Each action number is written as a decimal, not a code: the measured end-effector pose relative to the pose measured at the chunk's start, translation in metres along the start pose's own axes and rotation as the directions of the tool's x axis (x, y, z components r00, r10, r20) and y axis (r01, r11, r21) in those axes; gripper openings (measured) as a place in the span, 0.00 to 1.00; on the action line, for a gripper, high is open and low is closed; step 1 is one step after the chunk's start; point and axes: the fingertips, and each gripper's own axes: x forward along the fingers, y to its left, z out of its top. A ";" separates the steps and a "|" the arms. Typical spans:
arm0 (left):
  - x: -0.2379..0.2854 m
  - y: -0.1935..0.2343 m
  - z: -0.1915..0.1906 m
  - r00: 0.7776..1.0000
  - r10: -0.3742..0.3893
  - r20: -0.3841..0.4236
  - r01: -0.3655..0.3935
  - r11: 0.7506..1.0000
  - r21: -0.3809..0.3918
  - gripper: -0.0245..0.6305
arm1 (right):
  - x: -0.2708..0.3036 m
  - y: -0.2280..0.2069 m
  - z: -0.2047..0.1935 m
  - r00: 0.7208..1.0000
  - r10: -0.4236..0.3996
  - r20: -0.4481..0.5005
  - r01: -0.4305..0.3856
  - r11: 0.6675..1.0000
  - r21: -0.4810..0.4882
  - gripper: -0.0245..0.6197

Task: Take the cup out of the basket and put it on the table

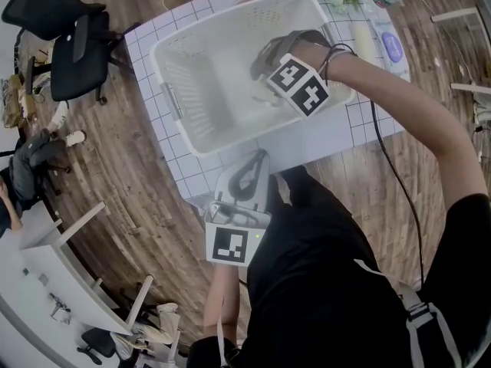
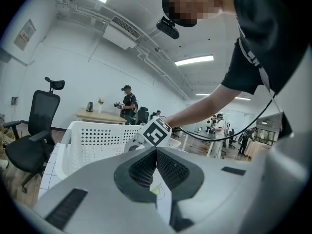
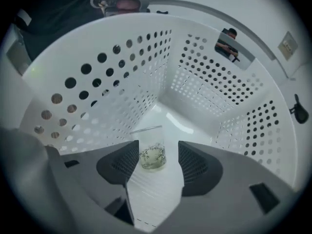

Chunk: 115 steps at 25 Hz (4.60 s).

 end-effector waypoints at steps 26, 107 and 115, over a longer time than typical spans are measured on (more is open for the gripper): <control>-0.005 0.013 -0.002 1.000 0.020 -0.006 -0.020 1.000 -0.015 0.05 | 0.052 0.014 -0.005 0.997 0.076 0.033 -0.077 0.997 0.026 0.47; 0.003 -0.064 0.028 0.985 0.167 0.045 -0.171 0.978 0.119 0.05 | -0.237 0.101 0.065 0.201 -0.907 0.370 -0.085 0.360 0.929 0.46; -0.007 -0.073 0.030 0.984 0.164 0.064 -0.171 0.976 0.132 0.05 | -0.239 0.106 0.076 0.206 -0.902 0.380 -0.052 0.378 0.924 0.46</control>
